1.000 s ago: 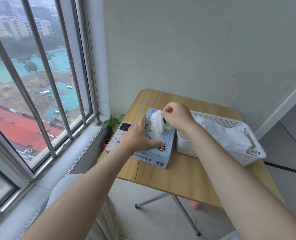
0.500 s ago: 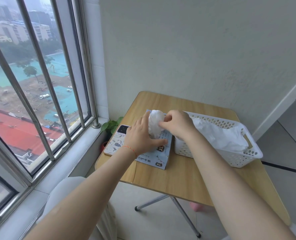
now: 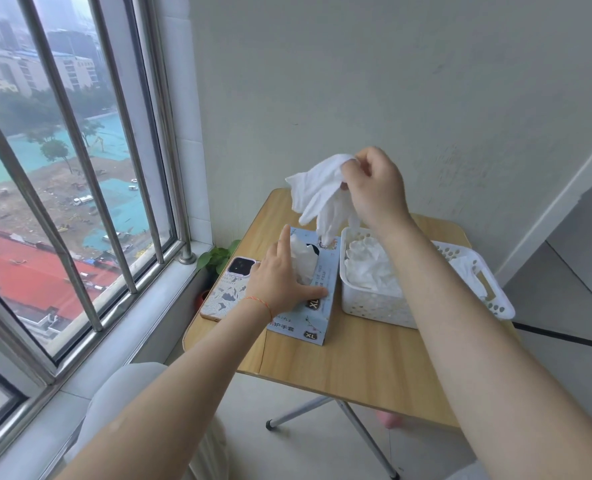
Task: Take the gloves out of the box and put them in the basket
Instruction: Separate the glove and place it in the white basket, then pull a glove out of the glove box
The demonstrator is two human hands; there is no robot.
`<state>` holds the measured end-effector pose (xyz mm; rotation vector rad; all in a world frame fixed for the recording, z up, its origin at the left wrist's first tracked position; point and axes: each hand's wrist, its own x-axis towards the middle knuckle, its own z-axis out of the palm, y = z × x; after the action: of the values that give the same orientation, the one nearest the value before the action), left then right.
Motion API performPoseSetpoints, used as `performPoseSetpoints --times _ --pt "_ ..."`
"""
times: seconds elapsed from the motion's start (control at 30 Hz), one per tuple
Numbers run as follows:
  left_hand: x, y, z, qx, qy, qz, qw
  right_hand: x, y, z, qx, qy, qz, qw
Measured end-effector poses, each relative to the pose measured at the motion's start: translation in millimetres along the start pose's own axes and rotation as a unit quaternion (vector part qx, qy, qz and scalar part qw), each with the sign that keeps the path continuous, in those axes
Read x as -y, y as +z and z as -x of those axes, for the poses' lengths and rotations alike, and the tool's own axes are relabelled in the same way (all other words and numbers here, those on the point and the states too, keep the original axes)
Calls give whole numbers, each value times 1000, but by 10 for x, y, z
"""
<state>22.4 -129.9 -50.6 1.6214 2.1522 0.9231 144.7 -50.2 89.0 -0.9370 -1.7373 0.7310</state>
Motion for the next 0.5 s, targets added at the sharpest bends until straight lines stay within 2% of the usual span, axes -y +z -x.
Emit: performPoseSetpoints --times 0.1,0.2,0.23,0.3,0.37,0.4,0.5 --pt "-25 -135 -26 0 -32 192 981 10 -61 13 54 43 15 998" --pt "-137 -439 -42 -114 -46 299 946 -5 -108 44 87 91 -17 992" --pt "-193 -538 -38 -123 -25 338 933 -2 -116 59 106 104 -31 988" --pt "-349 -716 -2 -62 37 373 925 18 -123 109 156 126 -61 978" --pt "-491 -820 52 45 74 358 930 38 -131 162 197 139 -81 967" --pt "-533 -847 63 83 72 348 931 37 -142 182 202 146 -84 965" --pt "-467 -905 19 128 14 352 927 -11 -208 198 158 189 -107 963"
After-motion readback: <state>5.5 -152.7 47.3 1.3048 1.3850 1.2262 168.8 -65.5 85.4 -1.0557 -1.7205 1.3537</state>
